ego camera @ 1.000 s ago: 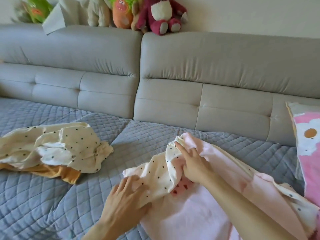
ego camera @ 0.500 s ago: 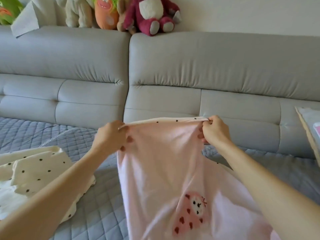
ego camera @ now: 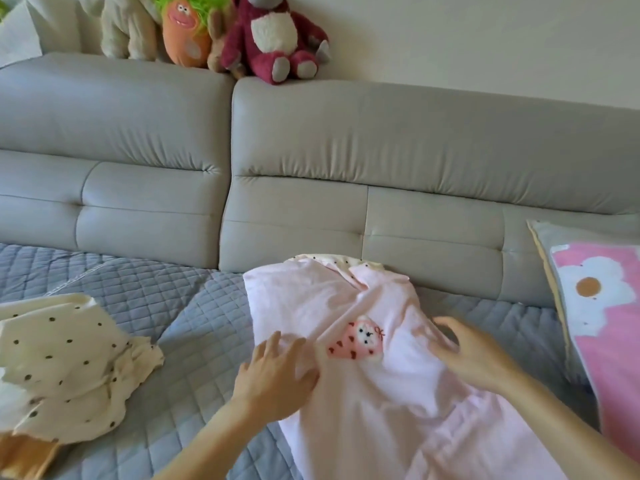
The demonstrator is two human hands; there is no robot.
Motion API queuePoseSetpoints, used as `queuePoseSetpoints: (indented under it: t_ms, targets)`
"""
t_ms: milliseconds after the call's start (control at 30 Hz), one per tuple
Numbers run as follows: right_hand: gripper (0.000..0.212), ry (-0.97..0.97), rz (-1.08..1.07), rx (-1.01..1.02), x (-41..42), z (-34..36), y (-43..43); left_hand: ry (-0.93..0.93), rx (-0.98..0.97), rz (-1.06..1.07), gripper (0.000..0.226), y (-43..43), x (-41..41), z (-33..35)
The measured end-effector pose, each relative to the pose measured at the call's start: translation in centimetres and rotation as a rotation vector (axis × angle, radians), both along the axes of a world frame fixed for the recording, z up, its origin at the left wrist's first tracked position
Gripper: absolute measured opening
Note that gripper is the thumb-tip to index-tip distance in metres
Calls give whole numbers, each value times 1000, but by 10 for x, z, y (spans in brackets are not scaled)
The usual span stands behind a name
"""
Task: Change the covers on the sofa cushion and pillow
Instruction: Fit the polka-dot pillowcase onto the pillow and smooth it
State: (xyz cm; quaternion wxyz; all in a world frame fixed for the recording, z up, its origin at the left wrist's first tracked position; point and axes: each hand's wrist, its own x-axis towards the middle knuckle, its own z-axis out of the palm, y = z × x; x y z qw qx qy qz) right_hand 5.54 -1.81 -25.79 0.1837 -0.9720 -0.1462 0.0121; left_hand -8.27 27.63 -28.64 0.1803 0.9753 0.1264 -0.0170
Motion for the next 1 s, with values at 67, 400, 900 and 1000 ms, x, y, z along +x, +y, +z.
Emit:
queuePoseSetpoints:
  t_ms: [67, 400, 900, 1000]
  targets:
    - [88, 75, -124, -202, -28, -8, -45, 16, -12, 81, 65, -22, -28, -3]
    - [17, -45, -193, 65, -126, -29, -104, 127, -56, 34, 59, -94, -73, -5]
    - [23, -19, -160, 435, -196, -5, -116, -297, 139, -161, 54, -108, -81, 64]
    - [42, 73, -66, 746, -202, 8, -99, -292, 18, -465, 76, -169, -95, 66]
